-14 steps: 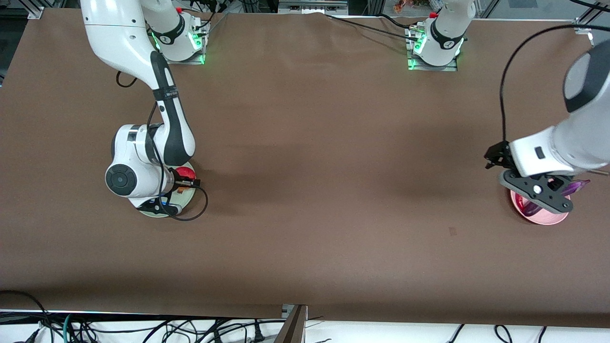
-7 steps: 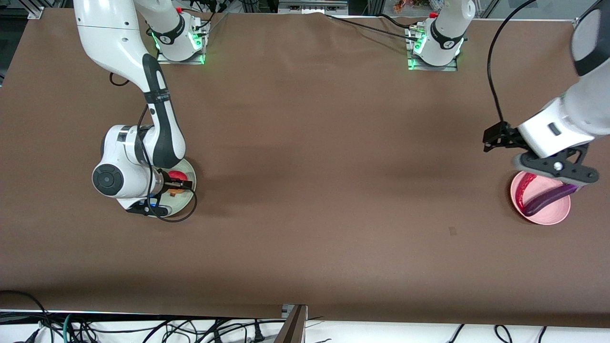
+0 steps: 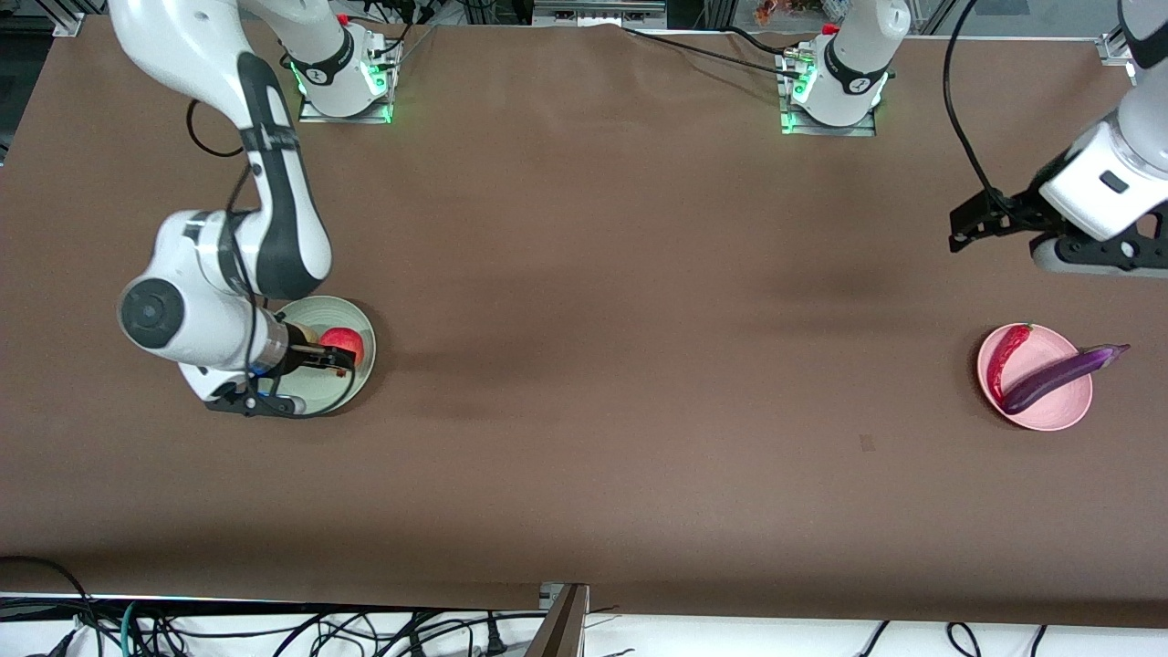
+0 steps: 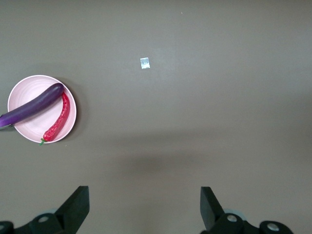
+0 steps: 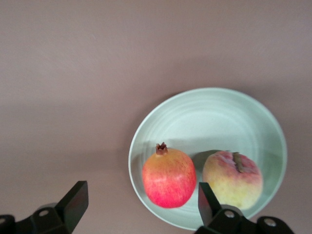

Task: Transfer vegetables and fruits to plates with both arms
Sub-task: 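Set the pomegranate on the green plate while the left gripper withdraws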

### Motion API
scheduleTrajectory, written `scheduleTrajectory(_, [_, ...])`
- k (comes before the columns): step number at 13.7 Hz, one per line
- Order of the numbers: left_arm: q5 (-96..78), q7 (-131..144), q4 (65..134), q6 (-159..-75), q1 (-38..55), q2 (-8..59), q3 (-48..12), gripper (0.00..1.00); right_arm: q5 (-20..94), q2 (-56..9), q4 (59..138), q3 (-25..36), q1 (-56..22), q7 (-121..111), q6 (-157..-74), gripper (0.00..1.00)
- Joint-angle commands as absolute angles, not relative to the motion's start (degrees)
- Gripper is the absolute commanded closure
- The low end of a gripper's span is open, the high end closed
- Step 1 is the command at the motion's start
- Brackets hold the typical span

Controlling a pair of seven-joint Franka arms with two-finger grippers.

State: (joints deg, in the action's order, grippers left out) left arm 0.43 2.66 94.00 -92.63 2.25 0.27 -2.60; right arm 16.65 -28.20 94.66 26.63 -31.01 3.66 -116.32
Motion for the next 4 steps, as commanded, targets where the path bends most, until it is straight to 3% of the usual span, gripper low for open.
scheduleTrajectory(1, [2.2,2.64,96.59,-94.39,2.11,-2.02,-2.72,0.0,13.29,-21.72,95.19,27.51,-31.29,2.37,-112.35,0.0])
scheduleTrajectory(4, [2.2,2.9,96.5,-94.39,2.11,-1.93,-2.72,0.0,11.43,-21.27,88.52,27.51,-31.37,3.77,-99.98,0.0])
